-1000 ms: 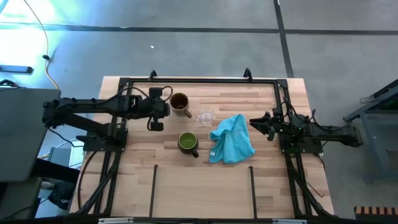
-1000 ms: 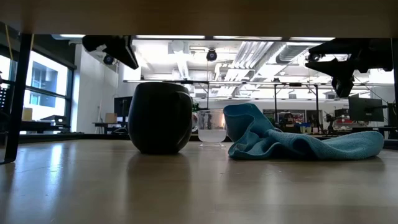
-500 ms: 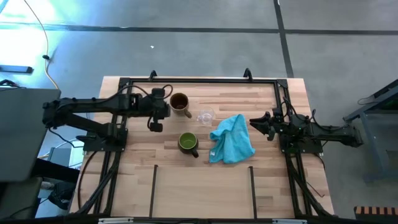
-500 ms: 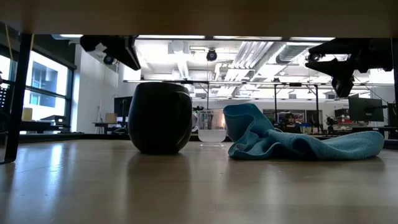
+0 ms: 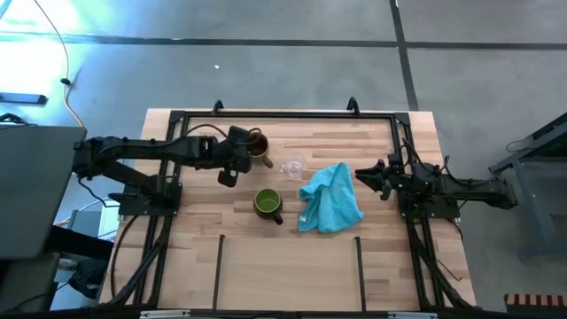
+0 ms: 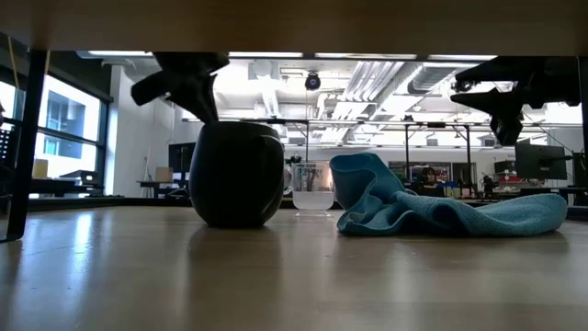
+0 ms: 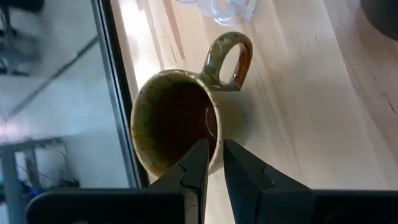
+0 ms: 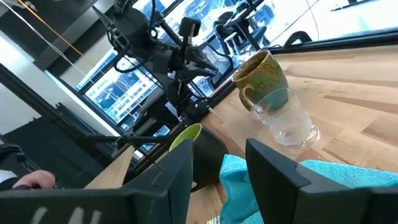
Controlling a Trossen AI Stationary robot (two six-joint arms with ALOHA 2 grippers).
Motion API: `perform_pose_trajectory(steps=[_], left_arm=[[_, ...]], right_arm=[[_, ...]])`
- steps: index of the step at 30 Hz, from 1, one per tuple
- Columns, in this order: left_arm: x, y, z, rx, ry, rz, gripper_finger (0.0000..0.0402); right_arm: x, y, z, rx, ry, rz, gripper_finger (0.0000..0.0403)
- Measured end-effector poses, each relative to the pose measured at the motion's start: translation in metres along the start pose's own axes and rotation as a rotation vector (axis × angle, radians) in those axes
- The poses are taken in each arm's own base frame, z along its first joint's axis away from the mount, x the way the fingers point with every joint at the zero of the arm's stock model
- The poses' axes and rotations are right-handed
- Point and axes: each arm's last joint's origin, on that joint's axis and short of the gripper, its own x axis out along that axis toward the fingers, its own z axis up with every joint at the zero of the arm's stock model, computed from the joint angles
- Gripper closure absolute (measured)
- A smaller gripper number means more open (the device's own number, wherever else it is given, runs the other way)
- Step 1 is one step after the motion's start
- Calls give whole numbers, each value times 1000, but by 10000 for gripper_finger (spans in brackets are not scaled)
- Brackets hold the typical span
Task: Stack small to large cups/mugs on shelf
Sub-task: Put the brown green mug on the shelf
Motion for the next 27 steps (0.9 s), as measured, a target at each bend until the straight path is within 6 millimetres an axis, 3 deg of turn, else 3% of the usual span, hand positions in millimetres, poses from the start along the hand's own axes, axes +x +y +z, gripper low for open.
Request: perform_pose_trajectory(steps=[5, 9, 13, 20, 27], left_arm=[[-6, 13, 13, -186, -38, 26, 362], [-15, 35, 16, -531, -57, 37, 362], [-18, 56, 4, -788, -11, 41, 362], [-15, 76, -22, -1004, 68, 9, 362], [9, 92, -43, -1229, 95, -129, 362]], right_arm=[[0, 0, 0, 1, 1, 0, 263], [0, 0, 0, 0, 1, 0, 263], [0, 0, 0, 0, 1, 0, 263], [0, 0, 0, -1, 1, 0, 263], [0, 0, 0, -1, 3, 2, 263]])
